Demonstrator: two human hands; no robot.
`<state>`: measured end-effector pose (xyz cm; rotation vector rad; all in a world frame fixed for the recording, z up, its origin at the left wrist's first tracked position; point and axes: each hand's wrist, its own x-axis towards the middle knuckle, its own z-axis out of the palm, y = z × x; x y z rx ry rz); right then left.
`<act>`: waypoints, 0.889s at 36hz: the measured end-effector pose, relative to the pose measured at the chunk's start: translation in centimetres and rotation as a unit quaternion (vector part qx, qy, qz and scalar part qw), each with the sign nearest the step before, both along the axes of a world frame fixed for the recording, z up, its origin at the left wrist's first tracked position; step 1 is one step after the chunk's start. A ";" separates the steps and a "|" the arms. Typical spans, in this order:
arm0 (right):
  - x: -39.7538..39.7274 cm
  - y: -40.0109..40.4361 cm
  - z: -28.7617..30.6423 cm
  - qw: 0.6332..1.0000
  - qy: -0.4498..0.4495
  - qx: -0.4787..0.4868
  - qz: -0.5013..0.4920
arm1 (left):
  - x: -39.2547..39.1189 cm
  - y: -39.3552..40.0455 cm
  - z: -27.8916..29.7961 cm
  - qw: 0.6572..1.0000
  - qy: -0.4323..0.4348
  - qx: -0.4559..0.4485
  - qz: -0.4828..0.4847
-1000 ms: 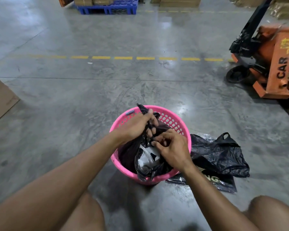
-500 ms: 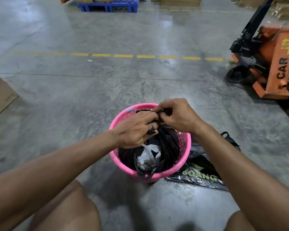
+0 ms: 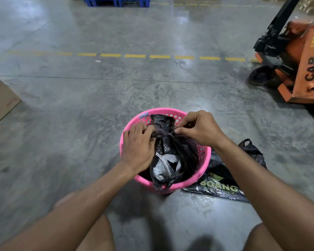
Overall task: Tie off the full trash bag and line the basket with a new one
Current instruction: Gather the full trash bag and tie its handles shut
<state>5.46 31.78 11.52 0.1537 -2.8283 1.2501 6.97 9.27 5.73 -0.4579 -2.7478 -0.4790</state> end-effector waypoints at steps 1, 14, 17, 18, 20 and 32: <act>-0.1 0.2 0.0 0.999 0.002 0.033 -0.002 | -0.4 -0.5 -0.2 0.999 -0.013 -0.035 0.009; 0.8 2.2 -5.0 0.961 -0.061 0.267 -0.046 | -1.8 -6.1 -1.6 0.954 -0.071 -0.291 -0.004; 1.0 1.9 -5.6 0.951 -0.063 0.297 -0.054 | -1.7 -6.3 -1.6 0.947 -0.070 -0.312 0.008; 1.0 1.8 -5.7 0.949 -0.063 0.304 -0.058 | -1.7 -6.3 -1.7 0.948 -0.068 -0.310 0.008; 1.1 1.9 -6.0 0.948 -0.058 0.305 -0.068 | -1.9 -6.6 -2.1 0.961 -0.064 -0.271 -0.007; 2.3 3.4 -3.3 0.983 0.007 0.150 -0.102 | -3.0 0.5 -0.6 0.707 -0.397 0.582 -0.064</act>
